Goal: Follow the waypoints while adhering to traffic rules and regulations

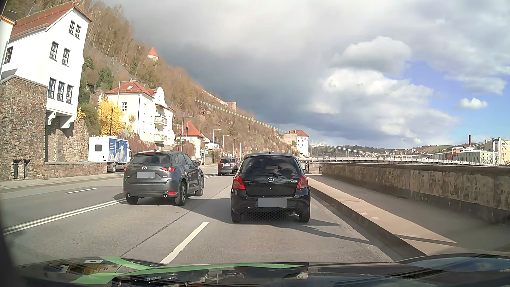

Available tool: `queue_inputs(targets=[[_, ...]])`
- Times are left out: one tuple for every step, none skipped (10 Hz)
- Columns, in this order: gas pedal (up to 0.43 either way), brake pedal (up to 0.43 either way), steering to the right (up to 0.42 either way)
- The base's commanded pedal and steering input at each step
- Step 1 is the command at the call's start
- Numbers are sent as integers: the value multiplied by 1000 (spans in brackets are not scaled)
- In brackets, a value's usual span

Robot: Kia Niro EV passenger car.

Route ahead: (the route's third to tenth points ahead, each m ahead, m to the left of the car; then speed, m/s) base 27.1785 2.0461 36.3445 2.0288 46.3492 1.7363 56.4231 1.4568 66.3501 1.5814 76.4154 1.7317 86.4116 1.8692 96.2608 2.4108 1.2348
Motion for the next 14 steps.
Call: queue_inputs(targets=[[130,0,-7],[150,0,-7],[150,0,-7],[150,0,-7],[150,0,-7],[150,0,-7],[150,0,-7],[138,0,-7],[138,0,-7],[138,0,-7],[130,0,-7],[130,0,-7],[130,0,-7],[130,0,-8]])
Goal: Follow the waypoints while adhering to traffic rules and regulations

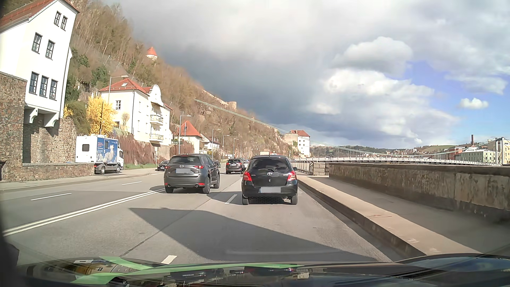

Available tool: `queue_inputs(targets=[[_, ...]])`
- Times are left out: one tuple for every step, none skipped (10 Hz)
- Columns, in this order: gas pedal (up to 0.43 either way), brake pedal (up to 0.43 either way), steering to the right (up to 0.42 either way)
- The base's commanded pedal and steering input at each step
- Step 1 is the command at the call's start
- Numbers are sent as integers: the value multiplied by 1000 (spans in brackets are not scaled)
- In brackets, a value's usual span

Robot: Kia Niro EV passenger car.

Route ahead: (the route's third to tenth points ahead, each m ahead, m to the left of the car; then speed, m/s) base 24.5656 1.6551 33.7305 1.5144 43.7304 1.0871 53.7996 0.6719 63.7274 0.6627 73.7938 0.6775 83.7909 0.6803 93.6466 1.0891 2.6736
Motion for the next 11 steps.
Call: queue_inputs(targets=[[138,0,-7],[138,0,-7],[138,0,-7],[138,0,-7],[138,0,-7],[138,0,-7],[138,0,-7],[138,0,-7],[138,0,-7],[138,0,-7],[138,0,-6]])
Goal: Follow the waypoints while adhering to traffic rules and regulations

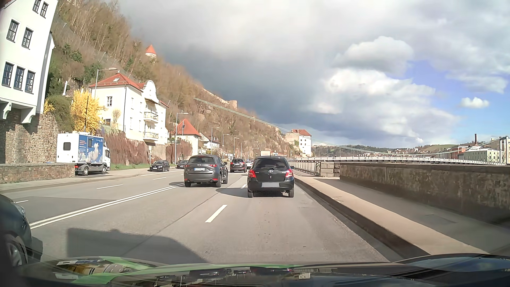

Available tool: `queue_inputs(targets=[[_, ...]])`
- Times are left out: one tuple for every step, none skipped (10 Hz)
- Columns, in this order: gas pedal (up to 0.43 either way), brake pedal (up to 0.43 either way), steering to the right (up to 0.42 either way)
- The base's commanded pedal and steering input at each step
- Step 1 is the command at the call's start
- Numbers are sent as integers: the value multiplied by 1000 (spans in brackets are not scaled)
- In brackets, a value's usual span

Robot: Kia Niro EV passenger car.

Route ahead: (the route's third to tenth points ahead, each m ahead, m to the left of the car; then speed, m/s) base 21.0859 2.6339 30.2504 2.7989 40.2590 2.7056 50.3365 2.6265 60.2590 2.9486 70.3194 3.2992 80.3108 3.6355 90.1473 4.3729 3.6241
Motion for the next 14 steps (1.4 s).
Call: queue_inputs(targets=[[138,0,-6],[138,0,-6],[138,0,-6],[138,0,-6],[138,0,-6],[138,0,-6],[138,0,-6],[138,0,-6],[138,0,-6],[138,0,-6],[138,0,-6],[118,0,-6],[67,0,-6],[28,0,-6]])
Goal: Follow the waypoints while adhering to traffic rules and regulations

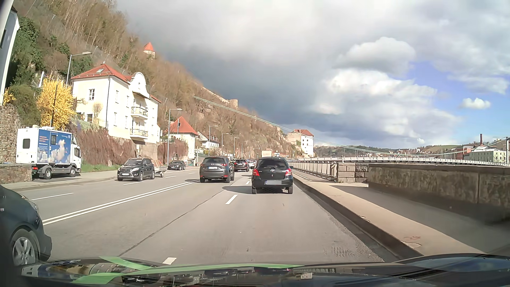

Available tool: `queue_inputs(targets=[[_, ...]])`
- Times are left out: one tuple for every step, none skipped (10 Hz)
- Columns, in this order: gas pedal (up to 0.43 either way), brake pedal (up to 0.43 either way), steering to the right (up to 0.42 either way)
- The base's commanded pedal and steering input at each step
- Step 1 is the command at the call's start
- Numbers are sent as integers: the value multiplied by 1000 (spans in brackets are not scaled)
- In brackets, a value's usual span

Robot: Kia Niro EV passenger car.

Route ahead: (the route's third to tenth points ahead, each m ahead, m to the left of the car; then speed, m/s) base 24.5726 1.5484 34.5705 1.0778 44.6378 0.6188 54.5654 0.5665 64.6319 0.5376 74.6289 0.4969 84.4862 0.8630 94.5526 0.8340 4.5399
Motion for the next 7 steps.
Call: queue_inputs(targets=[[0,0,-6],[0,0,-6],[0,0,-6],[0,0,-6],[0,0,-6],[0,0,-6],[0,0,-6]])
